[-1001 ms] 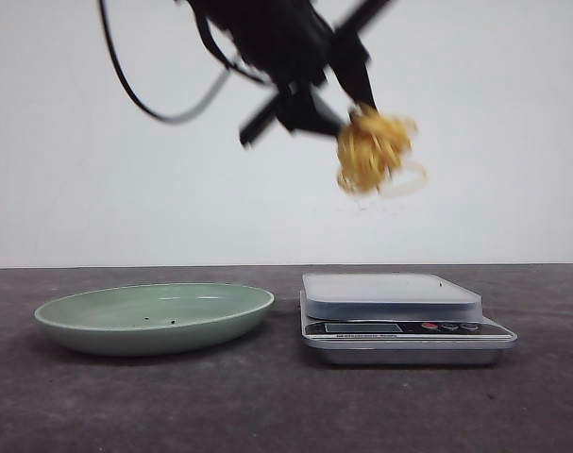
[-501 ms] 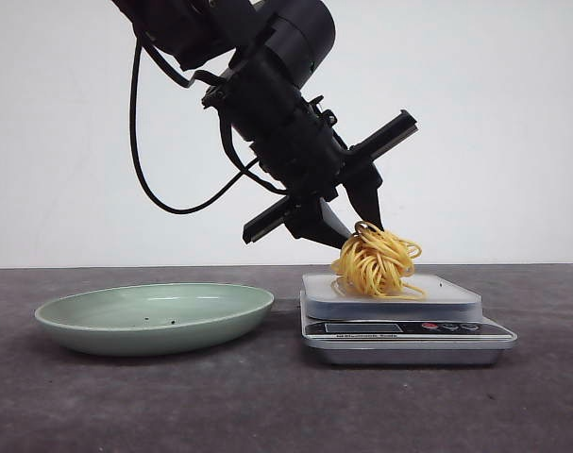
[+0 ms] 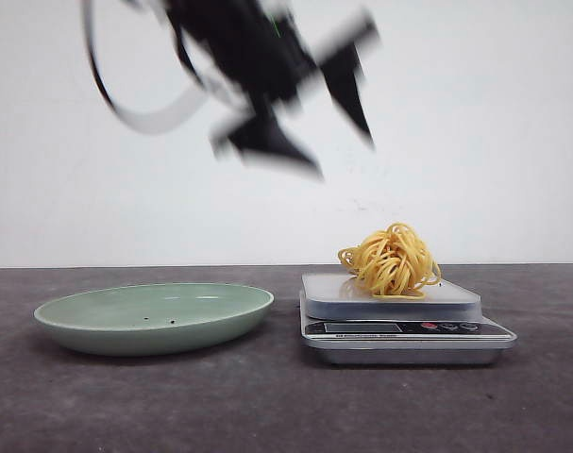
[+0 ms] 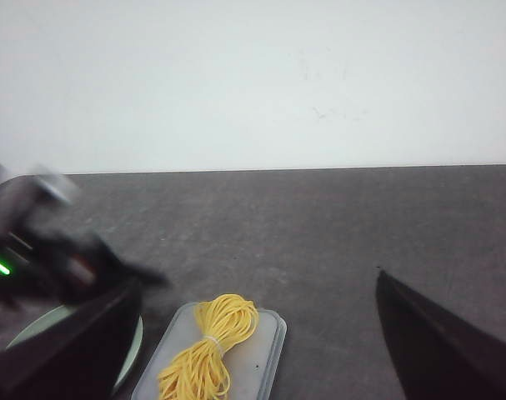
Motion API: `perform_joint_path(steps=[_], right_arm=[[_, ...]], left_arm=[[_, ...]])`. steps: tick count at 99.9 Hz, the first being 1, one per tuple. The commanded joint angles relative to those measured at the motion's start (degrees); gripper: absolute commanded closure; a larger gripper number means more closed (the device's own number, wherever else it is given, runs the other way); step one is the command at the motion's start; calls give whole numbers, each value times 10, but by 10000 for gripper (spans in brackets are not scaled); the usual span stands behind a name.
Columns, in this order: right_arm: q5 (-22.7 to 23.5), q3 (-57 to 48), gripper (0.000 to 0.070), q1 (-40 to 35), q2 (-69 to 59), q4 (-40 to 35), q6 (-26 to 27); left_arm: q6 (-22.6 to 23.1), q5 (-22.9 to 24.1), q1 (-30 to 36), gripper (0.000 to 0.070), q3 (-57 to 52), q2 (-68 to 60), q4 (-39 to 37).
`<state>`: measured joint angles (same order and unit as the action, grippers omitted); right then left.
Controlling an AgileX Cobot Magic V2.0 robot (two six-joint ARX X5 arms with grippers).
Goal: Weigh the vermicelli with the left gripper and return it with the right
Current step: 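Open the left gripper and raise it away from the scale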
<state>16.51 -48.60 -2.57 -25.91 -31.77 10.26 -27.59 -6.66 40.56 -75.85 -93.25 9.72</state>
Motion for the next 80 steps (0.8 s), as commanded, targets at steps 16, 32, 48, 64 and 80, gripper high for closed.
perform_joint_path(steps=[16,32,48,64,80], right_arm=[[6,-10,138,0,-2,-5,-7],[13,-10,138,0,-2,-6,-7],[18,-10,138,0,-2,-5,-7],[20,-10,138,-2,-3,-13,-21],[19,-10,138,-4,-10,-13,-21]], left_arm=[[139,76,-2,311,-16,228,100],[179,140,-2,313,-16,391,160],[192,202,-2,312,-15,522,284],[174,279,-2,305,-14,620,432],[131,297,-2,306,0,702,523]])
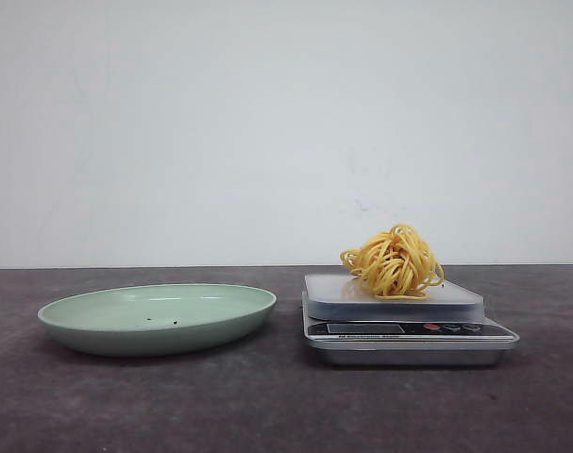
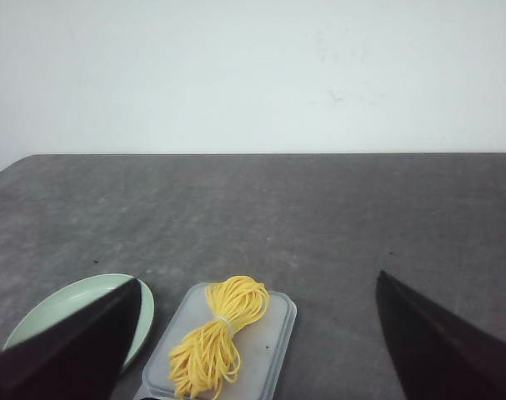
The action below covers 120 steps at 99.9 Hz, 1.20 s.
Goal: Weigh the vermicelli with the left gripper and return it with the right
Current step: 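Open the left gripper and raise it away from the scale, then bring the right gripper down above the vermicelli on the scale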
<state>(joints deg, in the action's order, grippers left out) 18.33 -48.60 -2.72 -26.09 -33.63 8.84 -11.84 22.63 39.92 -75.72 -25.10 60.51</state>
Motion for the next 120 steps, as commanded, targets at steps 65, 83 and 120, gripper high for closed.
perform_joint_path(steps=[65,83,120], right_arm=[[-3,-10,138,-144,-265,126,75],[-11,-11,138,-193,-400,177,112],[-47,-100,162,-222,-590,182,118]], left_arm=[[-143,-81,-50,307,264,196,30],[-142,-77,-50,310,266,196,9],[-142,-76,-50,310,266,196,24]])
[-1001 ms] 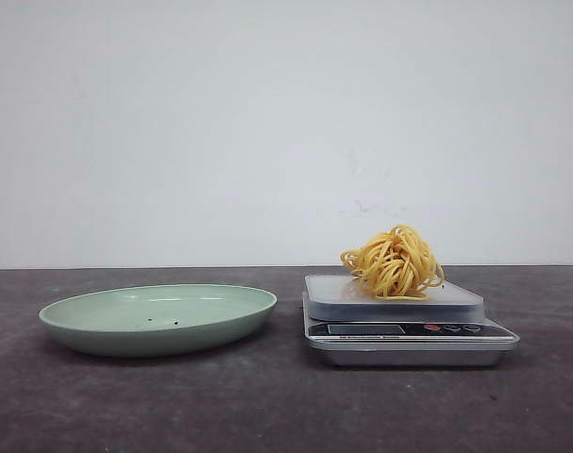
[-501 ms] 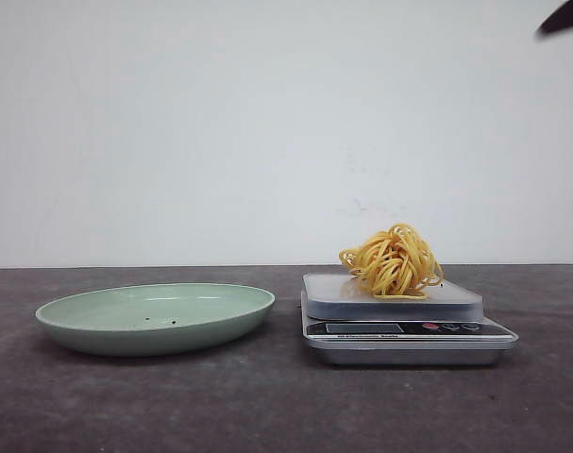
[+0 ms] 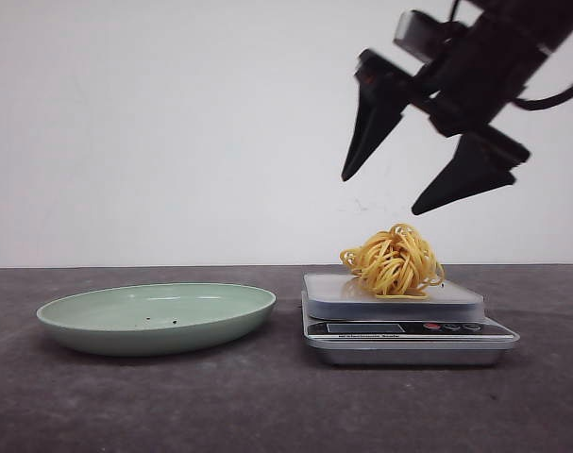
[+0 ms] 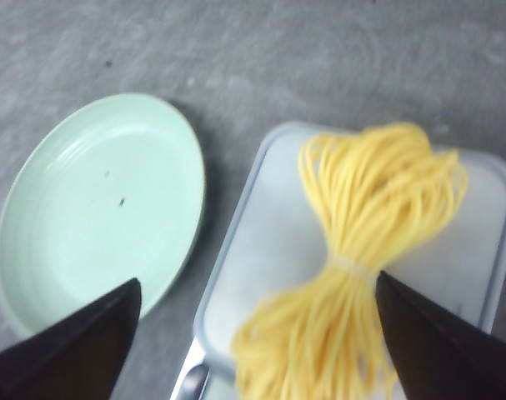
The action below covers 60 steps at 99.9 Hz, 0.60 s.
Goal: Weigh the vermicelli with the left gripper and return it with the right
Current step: 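Bring the right gripper down above the vermicelli on the scale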
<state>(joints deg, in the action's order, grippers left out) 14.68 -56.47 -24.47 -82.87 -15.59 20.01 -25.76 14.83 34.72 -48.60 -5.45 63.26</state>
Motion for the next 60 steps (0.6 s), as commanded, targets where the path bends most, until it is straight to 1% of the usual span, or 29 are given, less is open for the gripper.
perform_joint_path(steps=[1,13,25,33,50,55,60], right_arm=[[-13,-24,164,-5,-26,0,6],[-43,-51,168,-7,-53,-21,5],[-49,-53,168,-9,-65,-23,3],[-62,-53,168,-9,-67,-31,3],[-62,-53,170,-12,-76,-34,2],[-62,-53,184,-13,-78,-34,2],[-63,-53,215,-13,-82,-32,2]], left_arm=[[-3,2,2,310,-5,-1,-3],[-2,2,2,310,-5,-1,2],[-2,2,2,310,-5,-1,3],[-2,2,2,310,-5,-1,2],[2,4,2,310,-5,-1,2],[2,4,2,310,-5,-1,2],[2,4,2,310,-5,-1,2]])
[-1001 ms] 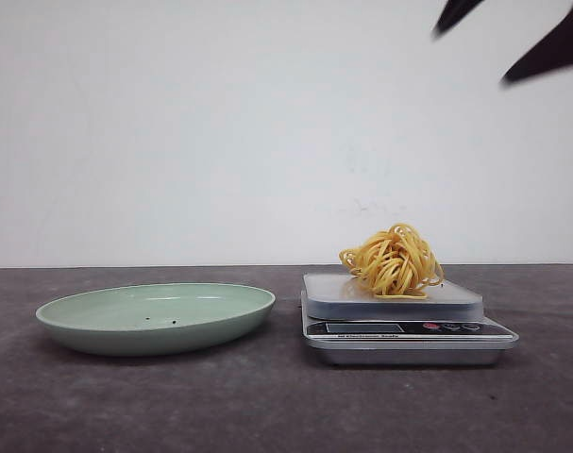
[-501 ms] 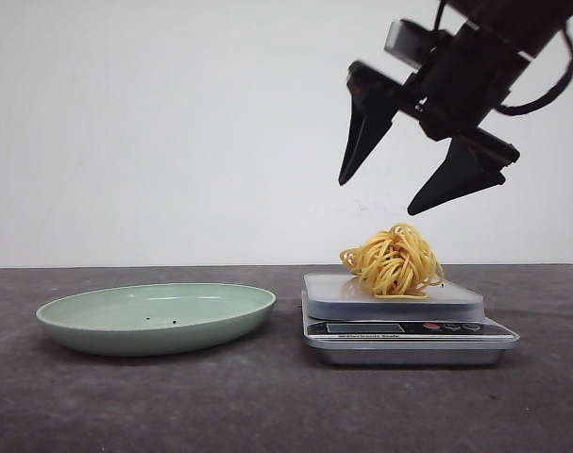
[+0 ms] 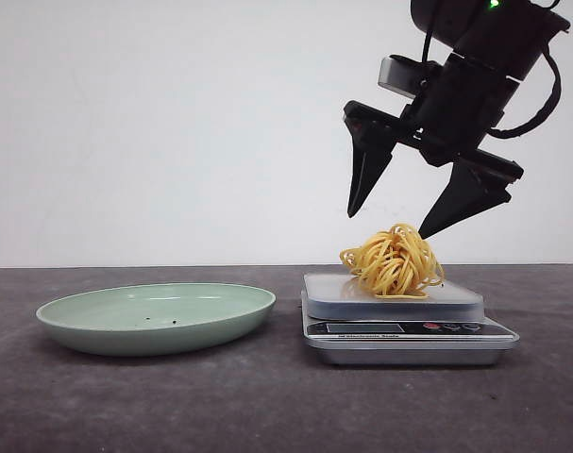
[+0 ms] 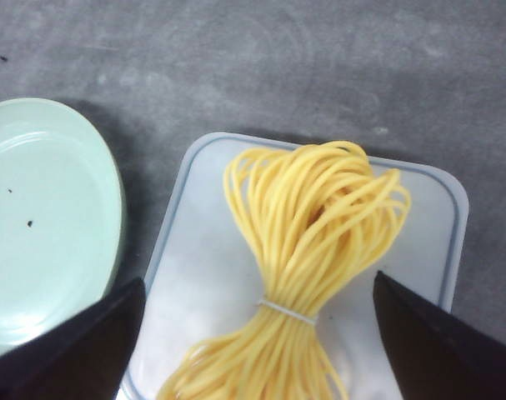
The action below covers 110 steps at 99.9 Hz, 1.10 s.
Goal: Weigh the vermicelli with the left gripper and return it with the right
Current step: 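Bring the right gripper down above the vermicelli on the scale, then close the right gripper on the bundle and lift it off the scale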
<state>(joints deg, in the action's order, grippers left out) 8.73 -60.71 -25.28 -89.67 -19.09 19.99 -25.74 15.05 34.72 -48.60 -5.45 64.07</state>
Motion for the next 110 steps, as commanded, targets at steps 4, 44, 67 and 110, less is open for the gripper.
perform_joint_path(steps=[4,44,67,110], right_arm=[[-5,-11,231,-5,-17,3,4],[-12,-11,272,-7,-56,-18,8],[-11,-12,694,-9,-56,-5,8],[51,-120,694,-83,-20,0,30]], left_arm=[[2,2,2,310,-5,-1,-5],[2,4,2,310,-5,-1,-5],[2,4,2,310,-5,-1,-5],[2,4,2,310,-5,-1,-7]])
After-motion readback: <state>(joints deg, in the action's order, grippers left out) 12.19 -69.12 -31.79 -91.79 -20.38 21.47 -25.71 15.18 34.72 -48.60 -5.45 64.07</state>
